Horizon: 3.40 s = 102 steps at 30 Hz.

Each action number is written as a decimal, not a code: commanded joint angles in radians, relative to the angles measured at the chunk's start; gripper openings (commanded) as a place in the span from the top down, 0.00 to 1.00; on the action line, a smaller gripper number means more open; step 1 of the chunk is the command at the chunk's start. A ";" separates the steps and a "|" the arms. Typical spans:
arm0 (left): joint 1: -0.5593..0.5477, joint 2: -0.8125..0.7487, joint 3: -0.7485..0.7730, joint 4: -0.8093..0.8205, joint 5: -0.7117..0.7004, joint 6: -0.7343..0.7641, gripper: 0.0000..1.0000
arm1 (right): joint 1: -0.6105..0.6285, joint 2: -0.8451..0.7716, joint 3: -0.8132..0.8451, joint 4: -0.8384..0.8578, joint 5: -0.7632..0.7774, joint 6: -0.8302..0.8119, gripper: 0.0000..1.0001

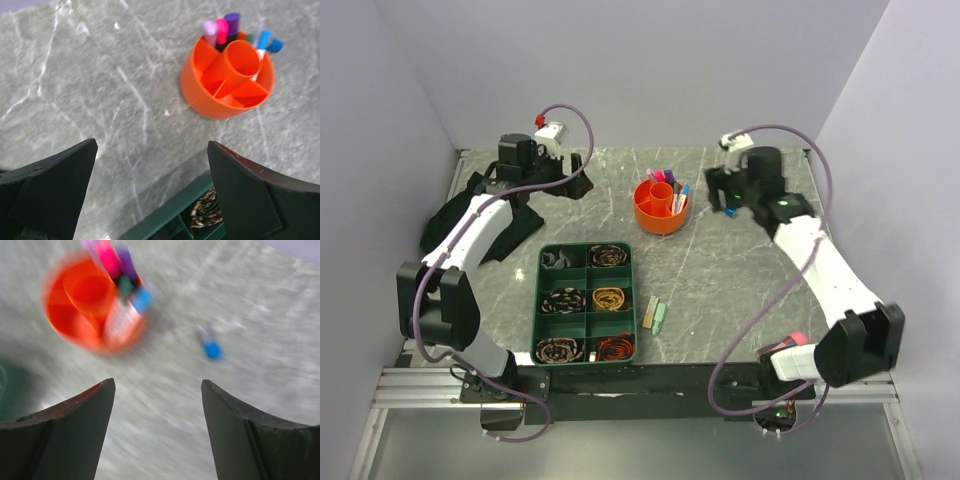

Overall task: Sort the stationery into containers
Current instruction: Place the pen in the storage box, then pick up the stationery from the center of the board.

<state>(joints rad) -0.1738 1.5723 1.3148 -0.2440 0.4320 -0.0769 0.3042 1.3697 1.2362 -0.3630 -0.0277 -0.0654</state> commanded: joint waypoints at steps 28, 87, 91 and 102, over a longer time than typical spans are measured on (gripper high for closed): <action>-0.193 -0.029 0.046 -0.152 0.050 0.184 0.01 | -0.283 0.288 0.055 -0.057 -0.204 -0.728 0.10; -0.133 0.127 0.152 -0.144 0.001 0.143 0.00 | -0.257 0.842 0.522 -0.375 -0.261 -0.677 0.59; -0.133 0.126 0.150 -0.140 0.004 0.138 0.00 | -0.257 0.835 0.543 -0.386 -0.268 -0.656 0.90; -0.089 0.100 0.109 -0.037 0.030 0.117 0.01 | -0.208 0.476 0.568 -0.542 -0.222 -0.801 1.00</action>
<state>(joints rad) -0.2901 1.7100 1.4250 -0.3702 0.4294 0.0666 0.0433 2.0319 1.7477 -0.8391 -0.2581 -0.7708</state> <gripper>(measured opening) 0.995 0.235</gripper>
